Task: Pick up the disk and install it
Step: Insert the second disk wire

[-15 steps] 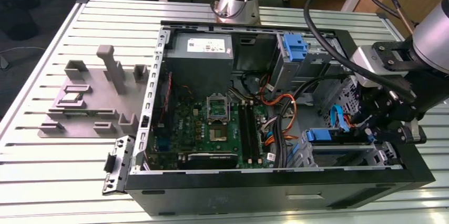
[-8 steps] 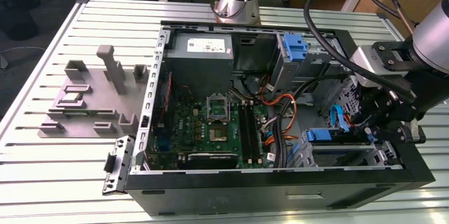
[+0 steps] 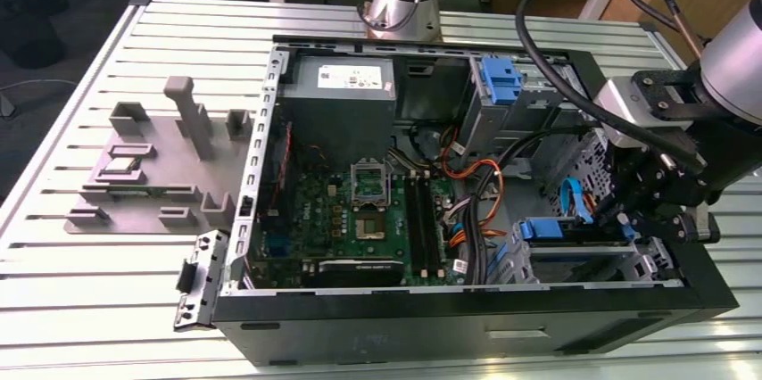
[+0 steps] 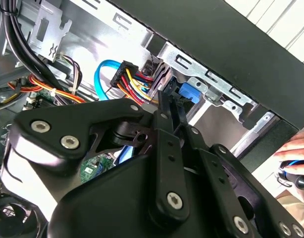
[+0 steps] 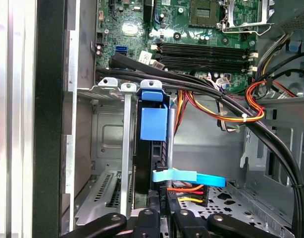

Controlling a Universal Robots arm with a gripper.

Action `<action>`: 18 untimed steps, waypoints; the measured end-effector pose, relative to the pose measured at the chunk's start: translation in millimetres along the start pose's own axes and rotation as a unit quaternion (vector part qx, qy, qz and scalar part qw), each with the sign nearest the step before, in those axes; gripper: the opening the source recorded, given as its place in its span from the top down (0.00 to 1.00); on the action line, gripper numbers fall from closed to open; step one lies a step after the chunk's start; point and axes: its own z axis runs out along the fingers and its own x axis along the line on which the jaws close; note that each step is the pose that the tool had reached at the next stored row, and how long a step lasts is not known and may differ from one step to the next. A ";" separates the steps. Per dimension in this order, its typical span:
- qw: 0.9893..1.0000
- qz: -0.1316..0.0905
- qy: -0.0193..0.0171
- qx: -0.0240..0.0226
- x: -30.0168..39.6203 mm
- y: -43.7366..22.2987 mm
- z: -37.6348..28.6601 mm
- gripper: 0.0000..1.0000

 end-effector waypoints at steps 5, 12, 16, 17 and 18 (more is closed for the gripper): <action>1.000 0.000 -0.002 0.000 0.0 0.5 -0.1 0.82; 1.000 0.000 -0.004 0.000 0.0 1.5 -0.1 0.82; 1.000 0.000 -0.004 0.000 0.0 1.9 0.3 0.82; 1.000 0.000 -0.004 0.000 0.0 1.9 0.3 0.82; 1.000 0.000 -0.004 0.000 0.0 2.0 0.4 0.82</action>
